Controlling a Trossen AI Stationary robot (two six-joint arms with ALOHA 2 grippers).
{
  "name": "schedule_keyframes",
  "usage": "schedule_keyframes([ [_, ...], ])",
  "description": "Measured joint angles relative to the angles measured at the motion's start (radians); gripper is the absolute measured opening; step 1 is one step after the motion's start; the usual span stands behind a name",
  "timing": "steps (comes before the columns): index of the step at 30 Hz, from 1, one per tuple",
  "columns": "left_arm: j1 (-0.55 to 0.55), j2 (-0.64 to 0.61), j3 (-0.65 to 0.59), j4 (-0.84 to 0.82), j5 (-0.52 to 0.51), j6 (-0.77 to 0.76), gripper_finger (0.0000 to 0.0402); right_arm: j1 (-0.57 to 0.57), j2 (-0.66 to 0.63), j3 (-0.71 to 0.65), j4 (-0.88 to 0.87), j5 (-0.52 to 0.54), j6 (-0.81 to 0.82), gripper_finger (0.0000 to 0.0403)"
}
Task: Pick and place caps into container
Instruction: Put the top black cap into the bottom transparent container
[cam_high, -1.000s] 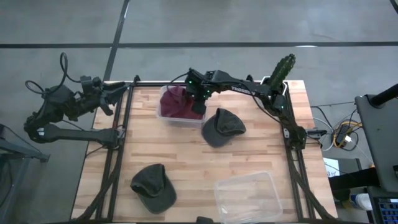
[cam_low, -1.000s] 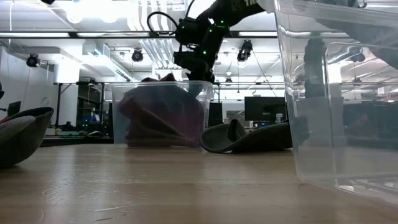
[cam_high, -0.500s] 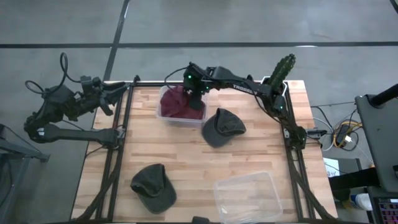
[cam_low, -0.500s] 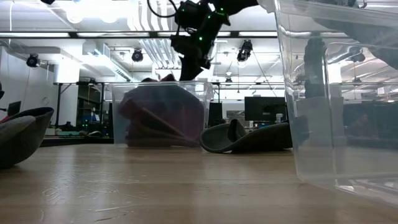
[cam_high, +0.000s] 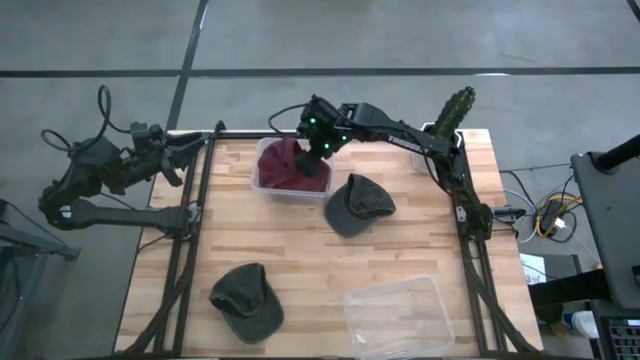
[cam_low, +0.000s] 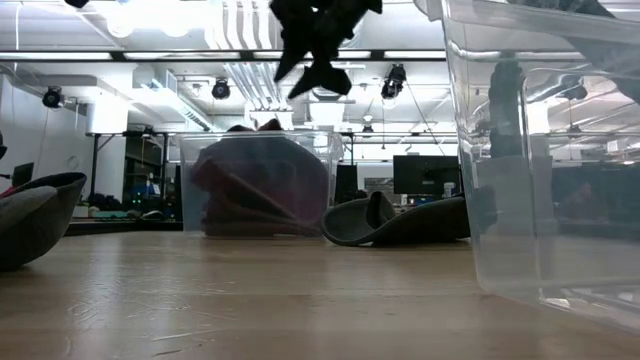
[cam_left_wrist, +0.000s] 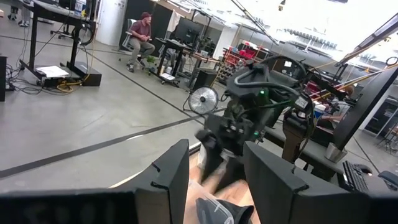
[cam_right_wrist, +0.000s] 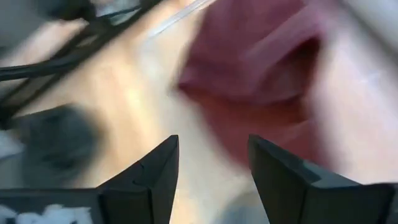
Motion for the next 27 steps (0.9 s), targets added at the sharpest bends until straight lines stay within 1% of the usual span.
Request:
schedule_keyframes([
  [2, 0.0, 0.0, 0.0, 0.0, 0.0, 0.0, 0.0145, 0.012, 0.0, 0.0, -0.013, -0.113, 0.077, 0.0177],
  [4, 0.0, 0.0, -0.002, 0.0, 0.0, 0.0, 0.0145, 0.03, 0.0, -0.001, -0.023, -0.179, 0.136, 0.0172],
  [7, 0.0, 0.0, -0.014, -0.001, 0.0, -0.001, 0.0145, 0.068, 0.0, -0.001, -0.059, -0.228, 0.195, 0.0165],
  [12, 0.0, 0.001, -0.027, -0.001, 0.004, -0.013, 0.0145, 0.134, 0.0, -0.002, -0.183, -0.303, 0.261, 0.0157],
  [16, 0.0, 0.001, -0.03, -0.002, 0.006, -0.016, 0.0145, 0.181, 0.001, -0.002, -0.314, -0.304, 0.286, 0.0155],
  [21, 0.0, 0.001, -0.031, -0.001, 0.006, 0.003, 0.0145, 0.235, 0.001, -0.007, -0.445, -0.227, 0.356, 0.0164],
  [27, 0.0, 0.001, -0.031, -0.001, 0.006, 0.0, 0.0145, 0.292, 0.001, -0.047, -0.466, -0.198, 0.434, 0.018],
])
